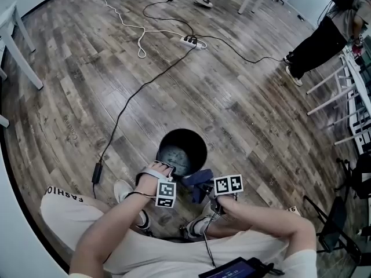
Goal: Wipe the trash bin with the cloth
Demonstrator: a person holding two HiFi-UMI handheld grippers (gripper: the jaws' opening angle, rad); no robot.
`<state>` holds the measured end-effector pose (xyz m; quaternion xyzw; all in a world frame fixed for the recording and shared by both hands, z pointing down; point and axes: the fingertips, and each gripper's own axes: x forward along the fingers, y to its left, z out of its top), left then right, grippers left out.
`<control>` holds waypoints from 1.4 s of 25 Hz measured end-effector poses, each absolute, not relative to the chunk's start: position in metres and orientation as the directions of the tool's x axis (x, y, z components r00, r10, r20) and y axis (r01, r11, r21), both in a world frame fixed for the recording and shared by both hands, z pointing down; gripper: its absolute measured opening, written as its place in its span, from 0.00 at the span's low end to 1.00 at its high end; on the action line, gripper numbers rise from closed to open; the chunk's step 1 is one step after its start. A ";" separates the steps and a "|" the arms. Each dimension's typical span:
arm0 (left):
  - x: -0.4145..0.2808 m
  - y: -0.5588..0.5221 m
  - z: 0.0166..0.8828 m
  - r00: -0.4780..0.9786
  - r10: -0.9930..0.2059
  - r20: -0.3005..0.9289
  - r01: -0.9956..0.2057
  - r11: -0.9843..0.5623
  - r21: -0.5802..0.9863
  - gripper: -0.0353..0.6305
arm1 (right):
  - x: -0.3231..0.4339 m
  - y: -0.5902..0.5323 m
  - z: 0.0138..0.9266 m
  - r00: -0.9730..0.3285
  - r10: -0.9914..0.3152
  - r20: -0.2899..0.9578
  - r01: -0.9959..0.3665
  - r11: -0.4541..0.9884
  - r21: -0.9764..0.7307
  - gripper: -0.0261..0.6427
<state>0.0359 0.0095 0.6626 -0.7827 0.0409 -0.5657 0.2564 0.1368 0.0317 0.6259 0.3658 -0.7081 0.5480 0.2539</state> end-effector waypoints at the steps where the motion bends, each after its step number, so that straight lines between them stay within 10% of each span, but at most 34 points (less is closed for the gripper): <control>1: 0.036 0.010 0.663 0.357 -0.356 0.864 0.224 -0.865 -0.449 0.23 | 0.138 0.032 0.629 -0.593 -0.237 0.770 -0.804 0.129 -0.580 0.16; 35: 0.082 0.031 0.654 0.446 -0.326 0.833 0.148 -0.891 -0.428 0.19 | 0.162 0.002 0.863 -0.502 -0.281 0.818 -0.859 0.050 -0.509 0.16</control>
